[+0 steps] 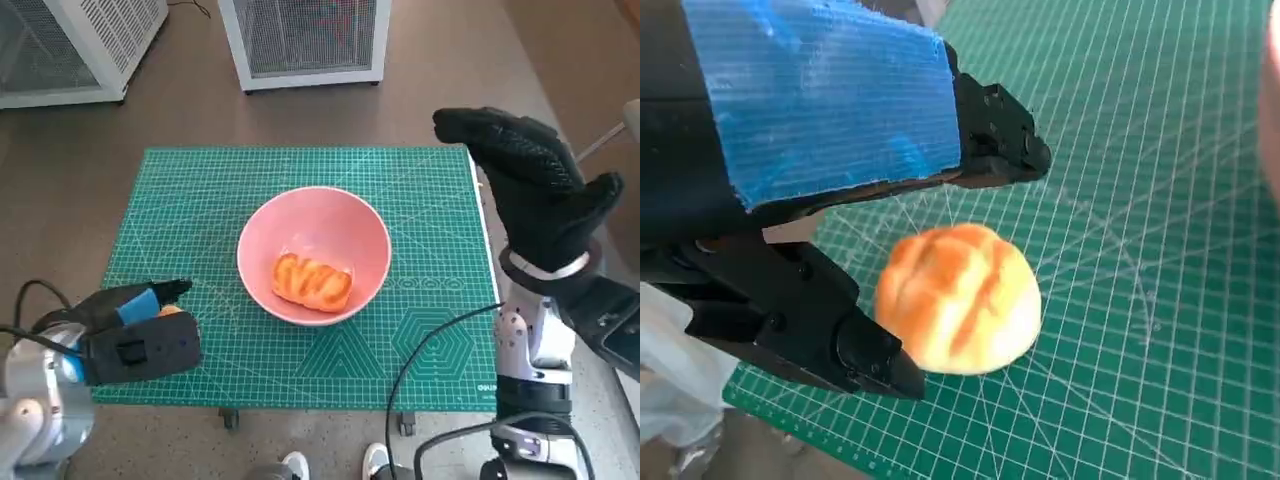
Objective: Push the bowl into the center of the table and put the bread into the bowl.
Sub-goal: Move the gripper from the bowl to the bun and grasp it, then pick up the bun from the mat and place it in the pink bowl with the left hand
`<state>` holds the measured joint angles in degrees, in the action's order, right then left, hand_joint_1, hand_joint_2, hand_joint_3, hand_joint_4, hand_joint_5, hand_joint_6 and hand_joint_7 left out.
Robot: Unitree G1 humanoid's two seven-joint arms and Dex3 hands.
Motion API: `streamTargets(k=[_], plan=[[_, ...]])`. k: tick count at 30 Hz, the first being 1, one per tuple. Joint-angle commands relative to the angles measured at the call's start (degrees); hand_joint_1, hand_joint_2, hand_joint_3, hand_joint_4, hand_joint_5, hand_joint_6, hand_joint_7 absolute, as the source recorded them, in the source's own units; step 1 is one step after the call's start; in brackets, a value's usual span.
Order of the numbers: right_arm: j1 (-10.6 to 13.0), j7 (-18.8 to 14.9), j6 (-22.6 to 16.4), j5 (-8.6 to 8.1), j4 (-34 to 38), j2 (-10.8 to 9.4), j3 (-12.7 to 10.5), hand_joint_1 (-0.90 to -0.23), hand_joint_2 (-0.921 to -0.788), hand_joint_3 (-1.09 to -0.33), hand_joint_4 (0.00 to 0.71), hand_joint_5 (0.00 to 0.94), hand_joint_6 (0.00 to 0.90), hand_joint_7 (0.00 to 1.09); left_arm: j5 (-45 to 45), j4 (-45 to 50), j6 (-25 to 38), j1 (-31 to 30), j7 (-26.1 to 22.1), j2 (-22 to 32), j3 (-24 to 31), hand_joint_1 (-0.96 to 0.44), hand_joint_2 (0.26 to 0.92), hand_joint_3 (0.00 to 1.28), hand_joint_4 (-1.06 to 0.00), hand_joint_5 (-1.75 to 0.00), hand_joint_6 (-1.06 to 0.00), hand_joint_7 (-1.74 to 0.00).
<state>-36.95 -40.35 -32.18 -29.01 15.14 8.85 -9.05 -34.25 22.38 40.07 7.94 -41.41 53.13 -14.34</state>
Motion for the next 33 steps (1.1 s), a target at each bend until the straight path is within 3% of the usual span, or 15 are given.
streamTargets(k=[1, 6, 19, 20, 22, 23, 24, 27, 33], plan=[[1.36, -0.12, 0.57, 0.46, -0.37, 0.41, -0.14, -0.635, -0.921, -0.709, 0.245, 0.001, 0.297, 0.03, -2.29, -2.18, -1.00, 1.22, -0.51, -0.73, -2.44, 0.00, 0.762, 0.03, -0.31, -0.02, -0.43, -0.03], [1.60, 0.08, 0.73, 0.47, -0.83, 0.40, -0.17, -0.635, -0.921, -0.710, 0.245, 0.001, 0.297, 0.03, -3.44, -4.40, -1.86, 1.96, -0.90, -1.39, -3.98, -0.02, 0.771, 0.03, -0.37, -0.03, -0.49, -0.05], [1.88, 0.08, 0.92, 0.11, -1.09, 0.08, -0.29, -0.634, -0.921, -0.709, 0.245, 0.001, 0.298, 0.03, -5.00, -10.02, -4.75, 2.89, 1.08, -3.57, -4.83, 0.00, 0.819, 0.04, -0.80, -0.16, -0.73, -0.11], [1.90, 0.05, 0.90, 0.09, -1.08, 0.07, -0.29, -0.634, -0.921, -0.709, 0.245, 0.001, 0.298, 0.03, -4.96, -10.39, -5.06, 2.83, 1.47, -3.74, -4.72, 0.13, 0.856, 0.06, -0.75, -0.55, -0.77, -0.14], [1.93, 0.04, 0.85, 0.10, -1.08, 0.05, -0.29, -0.634, -0.921, -0.709, 0.245, 0.001, 0.298, 0.03, -4.85, -10.96, -5.60, 2.68, 2.20, -4.02, -4.49, 0.22, 0.879, 0.08, -0.71, -0.81, -0.75, -0.25], [1.94, 0.04, 0.80, 0.10, -1.08, 0.04, -0.30, -0.634, -0.921, -0.709, 0.245, 0.001, 0.298, 0.03, -4.77, -11.46, -6.09, 2.49, 2.92, -4.23, -4.29, 0.16, 0.899, 0.09, -0.70, -1.02, -0.65, -0.64], [1.96, 0.03, 0.77, 0.11, -1.08, 0.04, -0.30, -0.634, -0.921, -0.708, 0.245, 0.001, 0.298, 0.03, -4.72, -11.84, -6.48, 2.35, 3.46, -4.39, -4.13, 0.10, 0.907, 0.10, -0.70, -1.10, -0.61, -0.83], [2.06, -0.02, 0.79, 0.01, -1.18, 0.03, -0.31, -0.634, -0.921, -0.708, 0.246, 0.001, 0.299, 0.03, -4.89, -12.46, -7.87, 1.84, 5.07, -4.47, -3.57, 0.03, 0.916, 0.10, -0.69, -1.21, -0.59, -1.03], [2.11, -0.28, 1.10, -0.41, -1.26, 0.12, -0.36, -0.634, -0.921, -0.707, 0.247, 0.001, 0.299, 0.03, -5.34, -12.25, -9.46, 1.57, 6.73, -4.23, -2.41, 0.01, 0.913, 0.10, -0.68, -1.26, -0.61, -1.09]])
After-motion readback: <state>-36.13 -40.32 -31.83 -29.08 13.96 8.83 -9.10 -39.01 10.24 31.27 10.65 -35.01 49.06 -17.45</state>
